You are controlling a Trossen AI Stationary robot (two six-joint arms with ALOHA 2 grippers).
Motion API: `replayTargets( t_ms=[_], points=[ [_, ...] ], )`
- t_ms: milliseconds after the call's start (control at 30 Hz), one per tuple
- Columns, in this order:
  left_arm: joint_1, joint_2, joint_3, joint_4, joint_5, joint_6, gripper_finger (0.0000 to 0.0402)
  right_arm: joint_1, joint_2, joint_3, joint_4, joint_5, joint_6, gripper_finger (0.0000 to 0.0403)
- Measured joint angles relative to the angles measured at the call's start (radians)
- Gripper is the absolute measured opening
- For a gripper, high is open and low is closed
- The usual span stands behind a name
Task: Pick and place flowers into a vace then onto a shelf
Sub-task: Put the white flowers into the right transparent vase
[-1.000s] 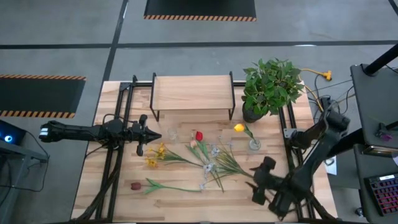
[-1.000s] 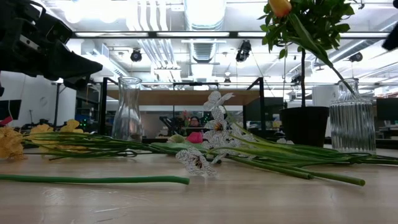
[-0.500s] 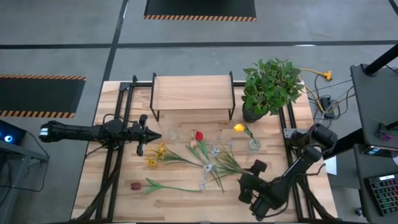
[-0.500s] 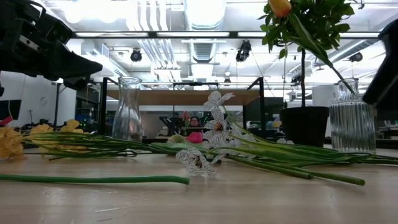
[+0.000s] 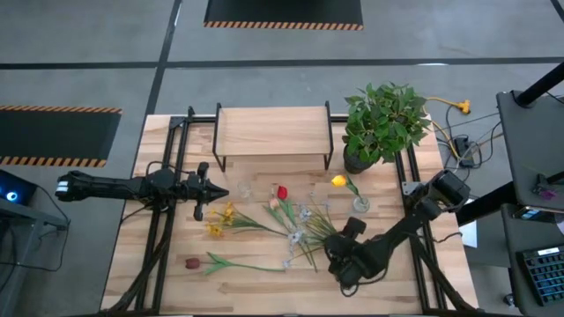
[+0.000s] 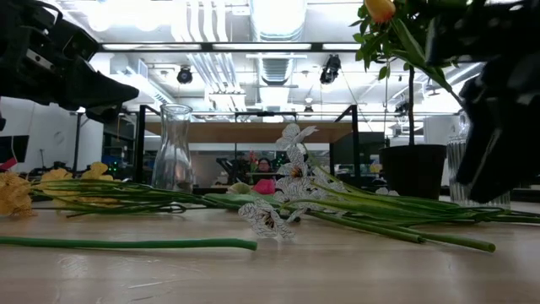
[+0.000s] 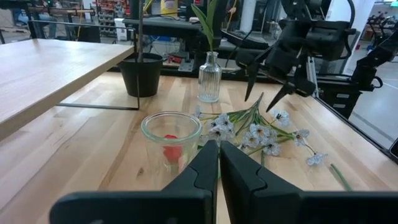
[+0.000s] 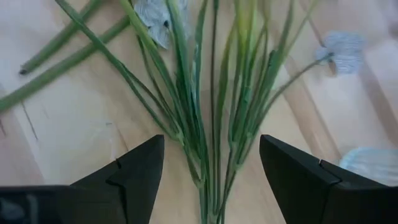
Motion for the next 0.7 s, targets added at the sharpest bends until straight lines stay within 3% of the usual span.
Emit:
replayTargets(
  t_ms=[467,700],
  points=[
    [0.0,0.0,0.0,-0.013,0.0,0.0,0.0,-0.086,-0.006,-0.074,0.06,-0.101,-0.086,0.0252],
    [0.0,0.0,0.0,-0.022,0.0,0.0,0.0,-0.09,-0.006,-0.084,0.081,-0.14,-0.126,0.0224]
  ],
)
